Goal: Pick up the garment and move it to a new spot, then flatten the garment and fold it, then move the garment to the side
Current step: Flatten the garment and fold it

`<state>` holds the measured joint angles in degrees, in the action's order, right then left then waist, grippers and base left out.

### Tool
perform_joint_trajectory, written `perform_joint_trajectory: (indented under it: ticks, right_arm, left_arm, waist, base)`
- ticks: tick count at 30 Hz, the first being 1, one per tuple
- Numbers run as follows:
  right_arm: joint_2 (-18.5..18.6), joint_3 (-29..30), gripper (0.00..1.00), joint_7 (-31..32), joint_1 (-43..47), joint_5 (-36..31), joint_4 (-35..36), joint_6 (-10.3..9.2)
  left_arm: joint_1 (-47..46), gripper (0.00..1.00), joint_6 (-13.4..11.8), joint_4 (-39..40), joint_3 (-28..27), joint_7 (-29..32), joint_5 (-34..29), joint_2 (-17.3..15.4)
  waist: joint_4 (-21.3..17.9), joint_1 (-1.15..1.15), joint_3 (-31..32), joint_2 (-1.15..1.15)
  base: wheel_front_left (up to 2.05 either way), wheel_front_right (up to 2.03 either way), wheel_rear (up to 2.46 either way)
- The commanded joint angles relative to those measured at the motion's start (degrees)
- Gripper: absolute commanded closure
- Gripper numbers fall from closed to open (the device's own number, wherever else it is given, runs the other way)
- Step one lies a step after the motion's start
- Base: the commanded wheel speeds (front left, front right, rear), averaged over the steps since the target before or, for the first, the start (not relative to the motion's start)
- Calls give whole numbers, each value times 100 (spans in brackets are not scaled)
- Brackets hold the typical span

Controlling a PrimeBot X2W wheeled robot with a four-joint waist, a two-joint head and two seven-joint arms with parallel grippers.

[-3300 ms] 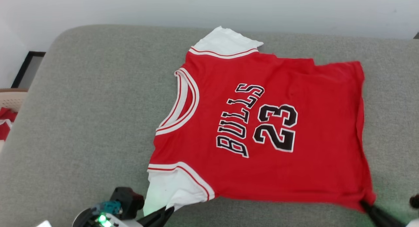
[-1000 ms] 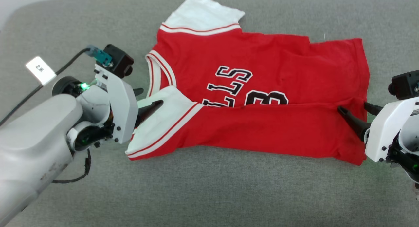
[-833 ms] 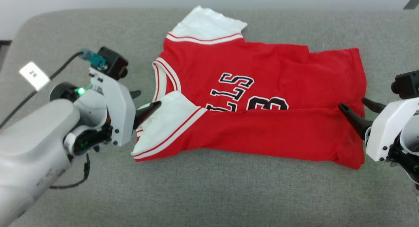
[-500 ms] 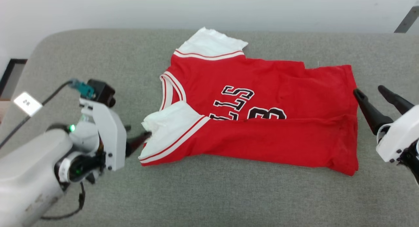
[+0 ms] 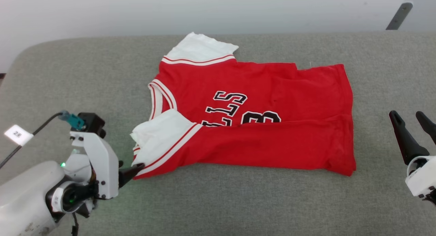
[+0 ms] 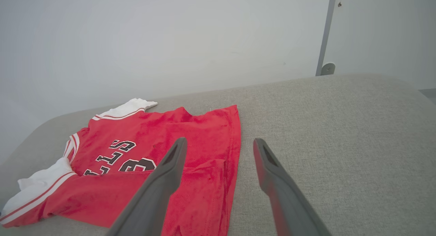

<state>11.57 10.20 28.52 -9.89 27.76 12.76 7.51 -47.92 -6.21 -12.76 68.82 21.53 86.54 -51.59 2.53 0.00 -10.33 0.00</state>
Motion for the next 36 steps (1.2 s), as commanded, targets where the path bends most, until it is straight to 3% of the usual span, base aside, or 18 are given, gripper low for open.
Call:
perform_joint_trajectory:
  ticks: [1,6,15,16,17,18,23,31,36]
  right_arm:
    - [-45,46,0,3,58,5,50,-5]
    - [-232,172,0,49,203,25,252,-5]
    - [-415,345,0,116,334,47,398,-5]
    - [-420,363,0,150,342,50,402,-5]
    - [-426,372,0,204,351,62,395,-5]
    - [-428,358,0,298,366,81,381,-5]
    - [-342,296,0,885,399,106,331,-5]
    - [-286,140,0,1880,98,-9,-54,-5]
    - [-221,70,0,2183,-308,-236,-546,-5]
  left_arm:
    - [68,0,3,-71,-7,-17,-11,15]
    - [151,0,36,-532,12,32,102,143]
    - [272,0,417,-1365,-35,55,347,569]
    - [276,20,460,-1440,-63,51,392,623]
    - [253,71,539,-1485,-48,74,370,661]
    - [234,100,607,-1533,-49,78,370,702]
    - [127,100,874,-1735,-75,63,338,792]
    - [-123,100,1003,-1925,-157,-75,218,976]
    - [-248,100,1060,-1979,-158,-90,136,1103]
  waist:
    - [-63,0,-64,0]
    - [-200,0,-194,0]
    - [-312,0,-347,0]
    - [-314,0,-358,0]
    - [-315,0,-368,0]
    - [-312,0,-376,0]
    - [-277,0,-439,0]
    - [-136,0,-639,0]
    - [-13,0,-760,0]
  base:
    - [0,0,0]
    - [0,0,0]
    - [0,0,0]
    - [0,0,0]
    - [0,0,0]
    - [0,0,0]
    - [0,0,0]
    - [0,0,0]
    - [0,0,0]
